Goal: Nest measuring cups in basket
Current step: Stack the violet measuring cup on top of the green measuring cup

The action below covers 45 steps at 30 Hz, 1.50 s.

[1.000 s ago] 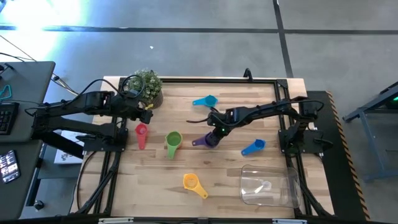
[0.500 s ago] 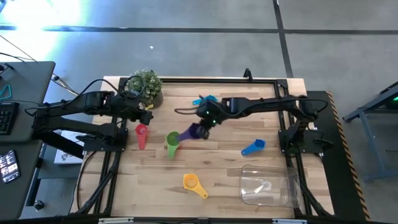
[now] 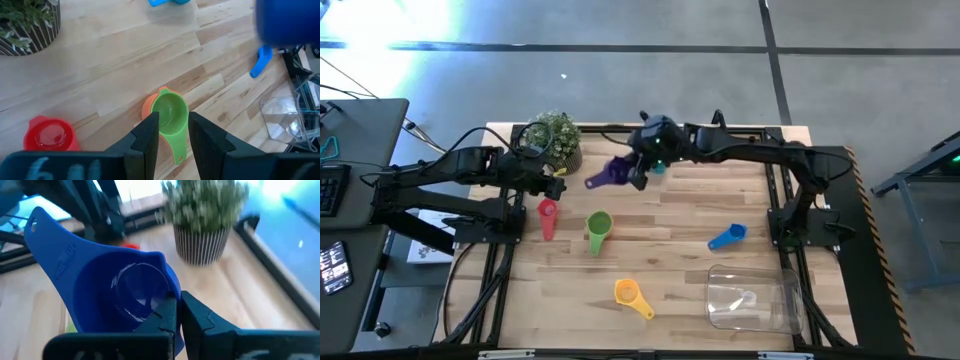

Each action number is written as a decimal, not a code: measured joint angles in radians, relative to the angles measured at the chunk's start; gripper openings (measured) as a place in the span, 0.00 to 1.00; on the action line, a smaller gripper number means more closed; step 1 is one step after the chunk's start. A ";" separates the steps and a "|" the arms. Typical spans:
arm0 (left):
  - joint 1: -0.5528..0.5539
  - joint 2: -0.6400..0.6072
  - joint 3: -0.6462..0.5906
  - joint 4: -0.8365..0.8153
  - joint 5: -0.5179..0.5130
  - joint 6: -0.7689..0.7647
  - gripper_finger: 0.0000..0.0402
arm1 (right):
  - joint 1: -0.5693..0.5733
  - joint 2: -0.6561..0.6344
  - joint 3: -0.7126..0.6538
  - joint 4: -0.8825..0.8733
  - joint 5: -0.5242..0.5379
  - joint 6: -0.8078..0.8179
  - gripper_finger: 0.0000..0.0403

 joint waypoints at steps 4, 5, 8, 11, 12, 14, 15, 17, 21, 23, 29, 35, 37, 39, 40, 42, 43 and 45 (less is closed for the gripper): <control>0.000 0.000 0.000 0.000 -0.007 0.012 0.24 | 0.007 0.000 0.063 0.008 -0.010 -0.089 0.00; 0.000 0.000 0.000 0.000 -0.011 0.011 0.24 | 0.011 0.000 0.073 0.011 -0.012 -0.111 0.00; 0.000 0.000 0.000 0.000 -0.020 0.011 0.24 | 0.023 0.000 0.075 0.031 -0.014 -0.187 0.00; 0.000 -0.001 0.000 0.001 -0.022 0.011 0.24 | 0.039 0.016 0.069 0.060 -0.038 -0.248 0.00; 0.000 -0.001 0.000 0.000 -0.022 0.012 0.24 | 0.043 0.027 0.068 0.060 -0.048 -0.265 0.00; 0.000 -0.001 0.000 0.001 -0.022 0.012 0.24 | 0.053 0.052 0.068 0.078 -0.059 -0.287 0.00; 0.000 -0.001 0.000 0.000 -0.022 0.012 0.24 | 0.058 0.066 0.067 0.075 -0.060 -0.302 0.00; 0.000 -0.001 0.000 0.000 -0.022 0.012 0.24 | 0.068 0.089 0.066 0.076 -0.060 -0.336 0.00; 0.000 -0.001 0.000 -0.002 -0.022 0.011 0.24 | 0.088 0.136 0.066 0.081 -0.064 -0.368 0.00; 0.000 -0.001 0.000 -0.003 -0.021 -0.007 0.24 | 0.096 0.150 0.065 0.077 -0.070 -0.371 0.00; -0.001 0.029 0.000 -0.014 -0.017 -0.023 0.24 | 0.106 0.158 0.065 0.008 -0.085 -0.409 0.00; -0.001 0.093 0.000 -0.013 -0.018 -0.024 0.24 | 0.104 0.122 0.065 -0.130 -0.084 -0.416 0.00; -0.001 0.120 0.000 -0.011 -0.018 -0.024 0.24 | 0.104 0.103 0.065 -0.147 -0.071 -0.422 0.00; -0.001 0.148 0.000 -0.012 -0.018 -0.024 0.24 | 0.104 0.084 0.065 -0.157 -0.043 -0.429 0.00; -0.001 0.161 0.000 -0.011 -0.018 -0.025 0.24 | 0.104 0.073 0.065 -0.161 -0.029 -0.430 0.00; -0.001 0.186 0.000 -0.011 -0.015 -0.034 0.24 | 0.104 0.048 0.065 -0.165 -0.004 -0.430 0.00; -0.001 0.200 0.000 -0.011 -0.013 -0.034 0.24 | 0.103 0.036 0.065 -0.173 0.011 -0.430 0.00; -0.002 0.226 0.000 -0.011 -0.013 -0.035 0.24 | 0.102 0.013 0.065 -0.178 0.036 -0.430 0.00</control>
